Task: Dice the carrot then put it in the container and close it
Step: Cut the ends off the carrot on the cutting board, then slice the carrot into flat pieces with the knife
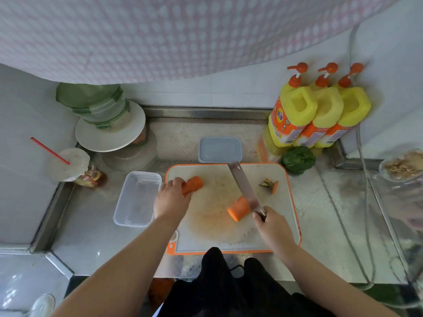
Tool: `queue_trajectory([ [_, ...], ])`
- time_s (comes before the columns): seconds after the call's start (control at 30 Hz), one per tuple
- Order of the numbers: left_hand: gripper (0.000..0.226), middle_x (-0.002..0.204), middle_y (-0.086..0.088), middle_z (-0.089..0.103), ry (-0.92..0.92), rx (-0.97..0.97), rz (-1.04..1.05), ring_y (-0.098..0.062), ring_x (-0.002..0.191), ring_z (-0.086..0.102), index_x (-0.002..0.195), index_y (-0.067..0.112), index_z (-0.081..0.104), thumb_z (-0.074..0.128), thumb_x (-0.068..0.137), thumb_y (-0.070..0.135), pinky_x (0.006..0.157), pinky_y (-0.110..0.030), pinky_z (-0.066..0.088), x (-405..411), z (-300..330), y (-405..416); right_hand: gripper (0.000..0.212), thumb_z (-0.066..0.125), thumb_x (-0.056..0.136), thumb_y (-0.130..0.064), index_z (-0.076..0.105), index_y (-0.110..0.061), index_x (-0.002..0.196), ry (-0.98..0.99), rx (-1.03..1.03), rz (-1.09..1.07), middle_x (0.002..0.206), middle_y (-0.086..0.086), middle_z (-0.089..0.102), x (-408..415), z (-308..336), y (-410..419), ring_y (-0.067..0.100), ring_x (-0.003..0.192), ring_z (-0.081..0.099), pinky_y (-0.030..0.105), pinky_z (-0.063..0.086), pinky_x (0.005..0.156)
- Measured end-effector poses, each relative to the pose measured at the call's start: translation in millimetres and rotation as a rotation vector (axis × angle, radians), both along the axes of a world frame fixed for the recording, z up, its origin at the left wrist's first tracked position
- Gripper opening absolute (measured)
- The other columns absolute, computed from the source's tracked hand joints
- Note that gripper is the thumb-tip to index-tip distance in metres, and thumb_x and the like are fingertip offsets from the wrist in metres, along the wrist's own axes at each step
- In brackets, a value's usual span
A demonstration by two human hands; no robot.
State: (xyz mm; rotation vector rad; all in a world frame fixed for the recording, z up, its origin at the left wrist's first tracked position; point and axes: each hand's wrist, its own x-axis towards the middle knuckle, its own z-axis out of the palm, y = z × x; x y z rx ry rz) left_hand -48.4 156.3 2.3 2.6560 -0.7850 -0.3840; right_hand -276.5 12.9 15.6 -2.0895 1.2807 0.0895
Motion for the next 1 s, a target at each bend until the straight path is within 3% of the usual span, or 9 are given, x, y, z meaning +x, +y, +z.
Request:
queue_trajectory([
  [0.17,0.035,0.121,-0.004,0.062,-0.157,0.168,-0.15,-0.028,0.116,0.049,0.123,0.025,0.061,0.058,0.089,0.03,0.092,-0.036,0.038,23.7,15.9,-19.4,0.033,0.053,0.095,-0.033,0.04,-0.028,0.065,0.005,0.051,-0.044,0.059,-0.004,0.05,-4.5,-1.9,-0.7,0.017,0.06,0.051,0.027,0.031,0.049],
  [0.27,0.04,0.126,-0.006,0.06,-0.125,0.163,-0.143,-0.028,0.12,0.047,0.128,0.022,0.056,0.058,0.088,0.025,0.096,-0.036,0.037,24.7,13.7,-24.6,0.032,0.054,0.094,-0.034,0.04,-0.029,0.066,-0.005,0.067,-0.042,0.061,-0.004,0.051,-4.3,-2.0,-1.6,0.019,0.064,0.054,0.03,0.033,0.054],
  [0.47,0.056,0.14,-0.007,0.048,-0.126,0.167,-0.111,-0.029,0.129,0.039,0.141,0.017,0.041,0.062,0.091,0.033,0.104,-0.039,0.035,16.0,15.5,-24.0,0.035,0.055,0.095,-0.031,0.037,-0.031,0.064,-0.083,0.021,-0.052,0.056,-0.007,0.046,-7.2,4.0,-4.6,0.01,0.054,0.046,0.022,0.028,0.047],
  [0.6,0.055,0.127,-0.011,0.057,-0.344,-0.09,-0.398,-0.033,0.115,0.048,0.132,0.022,0.046,0.069,0.084,0.032,0.093,-0.046,0.047,-19.3,10.0,-39.2,0.027,0.054,0.095,-0.033,0.041,-0.033,0.071,-0.133,-0.056,-0.16,0.056,-0.006,0.05,-14.3,7.4,-10.6,0.015,0.055,0.051,0.029,0.037,0.048],
  [0.67,0.055,0.136,-0.006,0.051,-0.1,-0.01,-0.559,-0.029,0.125,0.047,0.143,0.028,0.037,0.055,0.093,0.042,0.099,-0.041,0.041,-49.0,15.8,-57.1,0.02,0.053,0.095,-0.034,0.048,-0.03,0.076,-0.106,-0.076,-0.199,0.061,-0.003,0.054,-17.5,5.4,-14.1,0.024,0.063,0.058,0.035,0.045,0.055],
  [0.73,0.072,0.143,-0.005,0.043,0.148,0.206,-0.57,-0.028,0.132,0.041,0.153,0.031,0.02,0.052,0.093,0.055,0.101,-0.042,0.039,-73.3,15.1,-73.4,0.017,0.052,0.095,-0.032,0.052,-0.025,0.079,-0.1,-0.077,-0.225,0.064,0.0,0.056,-19.8,3.4,-17.7,0.03,0.071,0.061,0.036,0.045,0.059],
  [0.83,0.088,0.139,-0.009,0.043,0.101,0.297,-0.583,-0.03,0.129,0.043,0.154,0.031,0.012,0.053,0.085,0.068,0.095,-0.045,0.044,-86.2,4.5,-86.6,0.019,0.052,0.096,-0.03,0.051,-0.023,0.078,-0.109,-0.051,-0.263,0.067,0.004,0.059,-25.7,1.9,-24.5,0.033,0.074,0.061,0.036,0.043,0.06],
  [1.0,0.069,0.123,-0.007,0.054,0.079,0.285,-0.522,-0.031,0.111,0.056,0.145,0.028,0.024,0.058,0.087,0.044,0.082,-0.039,0.048,-79.2,0.8,-92.2,0.021,0.053,0.096,-0.029,0.049,-0.024,0.076,-0.13,-0.04,-0.324,0.066,0.001,0.057,-37.4,2.6,-37.3,0.03,0.068,0.059,0.031,0.038,0.056],
])
